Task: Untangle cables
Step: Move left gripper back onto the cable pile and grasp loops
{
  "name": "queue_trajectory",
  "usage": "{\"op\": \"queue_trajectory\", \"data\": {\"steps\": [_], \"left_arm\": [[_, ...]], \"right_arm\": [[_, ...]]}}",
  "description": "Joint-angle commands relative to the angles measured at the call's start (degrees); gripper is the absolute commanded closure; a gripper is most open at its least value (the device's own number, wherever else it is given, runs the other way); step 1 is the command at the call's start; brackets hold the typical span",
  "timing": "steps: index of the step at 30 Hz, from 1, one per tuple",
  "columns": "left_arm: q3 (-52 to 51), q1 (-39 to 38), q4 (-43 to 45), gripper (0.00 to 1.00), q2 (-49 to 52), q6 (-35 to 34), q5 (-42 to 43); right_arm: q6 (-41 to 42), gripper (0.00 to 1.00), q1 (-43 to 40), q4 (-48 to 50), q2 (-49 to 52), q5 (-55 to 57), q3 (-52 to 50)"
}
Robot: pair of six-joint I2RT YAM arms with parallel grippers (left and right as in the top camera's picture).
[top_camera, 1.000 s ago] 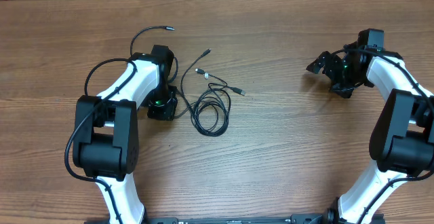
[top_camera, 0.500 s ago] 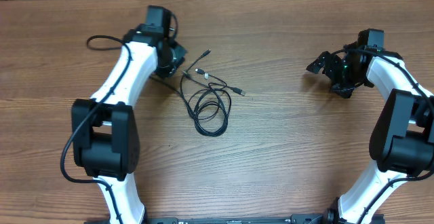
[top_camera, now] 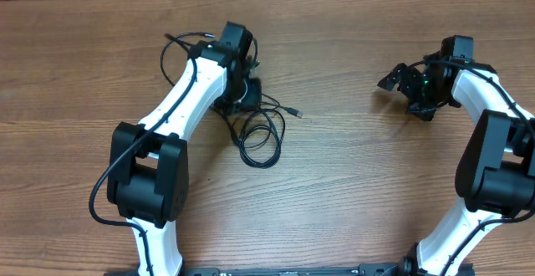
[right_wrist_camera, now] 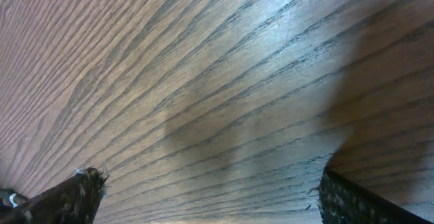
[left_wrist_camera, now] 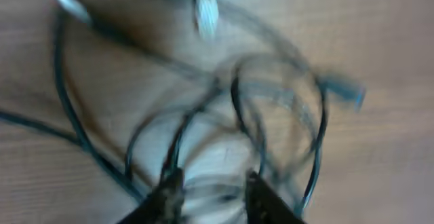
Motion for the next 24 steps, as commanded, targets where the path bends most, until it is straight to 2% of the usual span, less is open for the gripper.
{"op": "queue_trajectory", "data": {"steps": [1, 3, 6, 7, 10, 15, 19, 23, 24], "left_arm": [[0.8, 0.3, -5.4, 0.70, 0.0, 21.8, 11.6], [0.8, 0.2, -8.8, 0.63, 0.0, 29.6, 15.8], [0.0, 0.1, -10.9, 0.50, 0.0, 37.2, 16.0], [-0.6, 0.0, -10.8, 0.46, 0.0, 38.5, 16.0], [-3.7, -0.4, -9.3, 0.42, 0.0, 40.8, 15.9], [-10.3, -1.4, -1.3, 0.45, 0.0, 42.4, 15.0], [-13.9, -1.7, 4.5, 0.47, 0.0, 42.4, 9.5], [-15.0, -1.7, 5.5, 0.59, 0.0, 42.4, 7.2], [-15.1, -1.7, 5.6, 0.59, 0.0, 42.4, 7.2]], "right_arm": [[-0.3, 0.00, 0.0, 0.1, 0.8, 0.8, -1.0], [-0.3, 0.00, 0.0, 0.0, 0.8, 0.8, -1.0], [-0.3, 0.00, 0.0, 0.0, 0.8, 0.8, -1.0], [-0.3, 0.00, 0.0, 0.1, 0.8, 0.8, -1.0], [-0.3, 0.00, 0.0, 0.1, 0.8, 0.8, -1.0], [-0.3, 0.00, 0.0, 0.0, 0.8, 0.8, -1.0], [-0.3, 0.00, 0.0, 0.1, 0.8, 0.8, -1.0], [-0.3, 0.00, 0.0, 0.0, 0.8, 0.8, -1.0], [-0.2, 0.00, 0.0, 0.0, 0.8, 0.8, -1.0]]}}
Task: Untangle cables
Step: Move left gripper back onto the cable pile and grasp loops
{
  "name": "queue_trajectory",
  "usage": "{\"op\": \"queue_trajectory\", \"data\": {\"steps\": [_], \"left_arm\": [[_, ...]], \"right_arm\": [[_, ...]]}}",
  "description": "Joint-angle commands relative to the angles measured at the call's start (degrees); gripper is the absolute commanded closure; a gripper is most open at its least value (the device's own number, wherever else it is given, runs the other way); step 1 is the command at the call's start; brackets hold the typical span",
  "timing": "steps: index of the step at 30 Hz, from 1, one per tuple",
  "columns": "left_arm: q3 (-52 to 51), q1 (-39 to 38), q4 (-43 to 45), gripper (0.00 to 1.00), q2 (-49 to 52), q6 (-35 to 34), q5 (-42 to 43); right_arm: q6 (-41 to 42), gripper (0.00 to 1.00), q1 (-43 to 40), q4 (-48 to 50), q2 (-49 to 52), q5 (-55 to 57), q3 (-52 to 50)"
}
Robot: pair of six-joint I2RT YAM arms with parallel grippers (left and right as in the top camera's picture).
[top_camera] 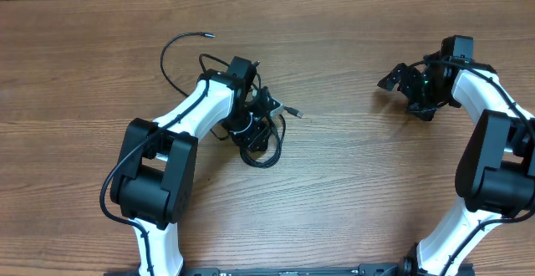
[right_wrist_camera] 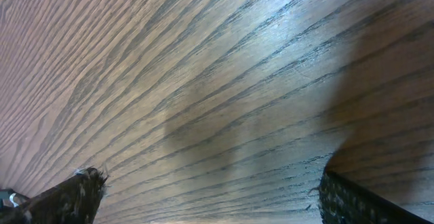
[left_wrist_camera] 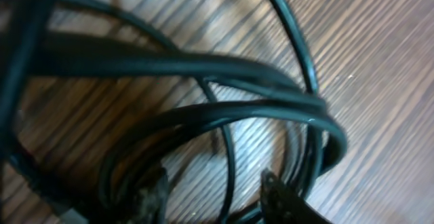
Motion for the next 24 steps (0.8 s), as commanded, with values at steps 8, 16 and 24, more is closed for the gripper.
{"op": "queue_trajectory", "data": {"steps": [8, 16, 24], "left_arm": [[-4.2, -0.1, 4.6, 0.96, -0.3, -0.4, -0.9], [4.8, -0.1, -5.9, 0.96, -10.4, -0.2, 7.0], [8.3, -0.1, -6.0, 0.96, -30.6, -2.4, 11.9]], "right_arm": [[-0.2, 0.00, 0.0, 0.0, 0.8, 0.8, -1.0], [-0.2, 0.00, 0.0, 0.0, 0.8, 0.8, -1.0], [-0.2, 0.00, 0.0, 0.0, 0.8, 0.8, -1.0]]}}
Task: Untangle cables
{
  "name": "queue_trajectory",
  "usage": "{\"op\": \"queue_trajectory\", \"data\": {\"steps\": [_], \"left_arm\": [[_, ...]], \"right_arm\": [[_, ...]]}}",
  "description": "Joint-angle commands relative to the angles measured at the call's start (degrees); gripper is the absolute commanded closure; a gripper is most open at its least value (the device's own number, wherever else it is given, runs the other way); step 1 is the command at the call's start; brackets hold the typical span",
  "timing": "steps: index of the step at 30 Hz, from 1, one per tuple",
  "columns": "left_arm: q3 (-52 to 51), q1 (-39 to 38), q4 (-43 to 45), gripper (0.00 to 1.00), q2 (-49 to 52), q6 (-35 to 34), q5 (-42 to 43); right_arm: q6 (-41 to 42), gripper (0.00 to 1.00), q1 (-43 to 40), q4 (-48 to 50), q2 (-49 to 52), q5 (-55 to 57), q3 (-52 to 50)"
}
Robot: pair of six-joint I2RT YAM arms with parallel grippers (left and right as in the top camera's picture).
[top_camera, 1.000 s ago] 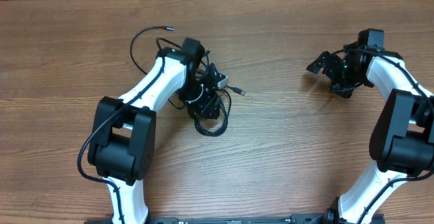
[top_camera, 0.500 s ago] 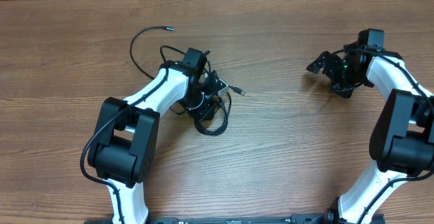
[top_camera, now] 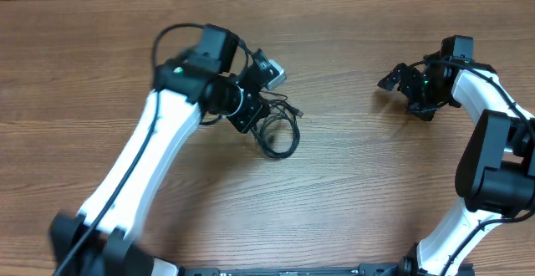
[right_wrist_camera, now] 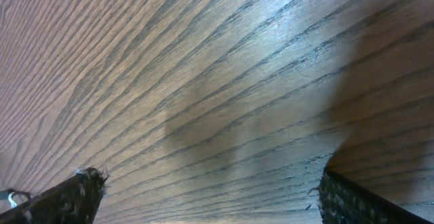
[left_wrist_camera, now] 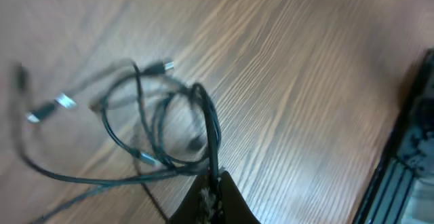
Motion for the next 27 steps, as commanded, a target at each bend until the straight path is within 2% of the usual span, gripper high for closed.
{"op": "queue_trajectory", "data": {"steps": [1, 7, 9, 11, 14, 17, 20, 23, 27], "left_arm": [[1.1, -0.1, 1.7, 0.95, -6.8, -2.2, 4.1], [1.0, -0.1, 3.8, 0.90, -9.0, -4.4, 3.0], [1.0, -0.1, 3.2, 0.88, -7.9, -6.9, -1.9], [1.0, -0.1, 1.9, 0.88, -5.8, -12.7, -9.8], [1.0, -0.1, -0.8, 0.85, -2.0, -19.5, -16.9], [1.0, -0.1, -2.3, 0.76, 1.9, -21.3, -14.4], [1.0, -0.4, -2.5, 0.67, 6.3, -21.2, -6.1], [1.0, -1.4, -1.5, 0.65, 12.1, -21.2, 1.5], [1.0, -4.5, 1.8, 0.67, 18.5, -25.3, 1.4]], "right_arm": [[-0.2, 0.00, 0.0, 0.1, 0.8, 0.8, -1.0], [-0.2, 0.00, 0.0, 0.0, 0.8, 0.8, -1.0], [-0.2, 0.00, 0.0, 0.0, 0.8, 0.8, -1.0], [-0.2, 0.00, 0.0, 0.1, 0.8, 0.8, -1.0], [-0.2, 0.00, 0.0, 0.0, 0.8, 0.8, -1.0], [-0.2, 0.00, 0.0, 0.1, 0.8, 0.8, -1.0], [-0.2, 0.00, 0.0, 0.0, 0.8, 0.8, -1.0], [-0.2, 0.00, 0.0, 0.0, 0.8, 0.8, -1.0], [-0.2, 0.00, 0.0, 0.0, 0.8, 0.8, -1.0]]}}
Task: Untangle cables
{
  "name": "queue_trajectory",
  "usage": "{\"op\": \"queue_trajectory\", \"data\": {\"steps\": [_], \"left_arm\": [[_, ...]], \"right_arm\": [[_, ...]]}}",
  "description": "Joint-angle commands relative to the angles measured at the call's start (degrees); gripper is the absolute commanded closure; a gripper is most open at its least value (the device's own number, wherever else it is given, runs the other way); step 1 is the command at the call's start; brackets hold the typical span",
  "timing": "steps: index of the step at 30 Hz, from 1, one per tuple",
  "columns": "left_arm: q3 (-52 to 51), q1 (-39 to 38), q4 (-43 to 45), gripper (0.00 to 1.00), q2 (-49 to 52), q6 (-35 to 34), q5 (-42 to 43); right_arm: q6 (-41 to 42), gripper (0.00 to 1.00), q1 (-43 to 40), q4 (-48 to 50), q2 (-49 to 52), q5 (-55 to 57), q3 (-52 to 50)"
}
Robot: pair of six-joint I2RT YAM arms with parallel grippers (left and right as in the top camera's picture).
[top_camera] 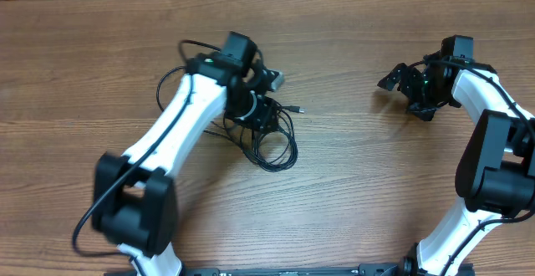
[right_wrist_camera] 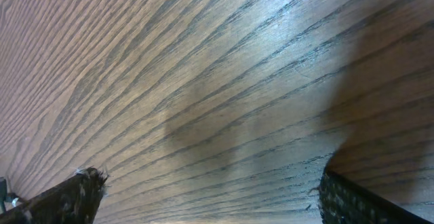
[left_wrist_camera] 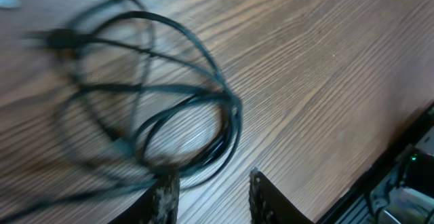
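A tangle of thin black cables [top_camera: 277,147] lies on the wooden table [top_camera: 351,184], left of centre. One small plug [top_camera: 295,109] sticks out to its right, and a strand arcs away at the upper left. My left gripper [top_camera: 262,115] hangs low over the tangle's upper part. In the left wrist view the gripper [left_wrist_camera: 211,195] is open; the loops [left_wrist_camera: 163,95] lie blurred ahead of it, one strand by the left fingertip [left_wrist_camera: 165,189]. At the far right my right gripper [top_camera: 400,81] stands wide open [right_wrist_camera: 213,195] over bare wood.
The table's far edge runs along the top of the overhead view. The robot's base rail [left_wrist_camera: 407,176] shows dark at the lower right of the left wrist view. Bare wood separates the tangle from the right arm.
My left gripper, then shut on black strands and raised, is now open and lower over the tangle. The loops lie flat on the table. The right arm has not moved.
My left gripper hung open over the tangle, then sat down among the strands. It was then shut on them and raised, with the tangle shifted a little to the right. Now it is open and the cables lie spread. The right gripper stayed open in place.
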Motion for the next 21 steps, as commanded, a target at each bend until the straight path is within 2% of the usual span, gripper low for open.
{"op": "queue_trajectory", "data": {"steps": [1, 3, 7, 12, 16, 21], "left_arm": [[0.8, -3.4, 3.1, 0.67, 4.7, -5.8, 3.6], [0.8, -5.3, 6.0, 0.67, 6.0, -8.4, 2.0], [0.8, -7.1, 8.5, 0.65, 6.1, -20.4, -9.2], [0.8, -7.8, 9.7, 0.67, 6.1, -30.5, -16.3], [0.8, -8.0, 10.0, 0.65, 6.1, -33.9, -16.6], [0.7, -8.7, 10.9, 0.66, 6.1, -34.8, -16.6]], "right_arm": [[-0.2, 0.00, 0.0, 0.0, 0.8, 0.8, -1.0], [-0.2, 0.00, 0.0, 0.0, 0.8, 0.8, -1.0], [-0.2, 0.00, 0.0, 0.0, 0.8, 0.8, -1.0], [-0.2, 0.00, 0.0, 0.0, 0.8, 0.8, -1.0], [-0.2, 0.00, 0.0, 0.0, 0.8, 0.8, -1.0], [-0.2, 0.00, 0.0, 0.0, 0.8, 0.8, -1.0]]}}
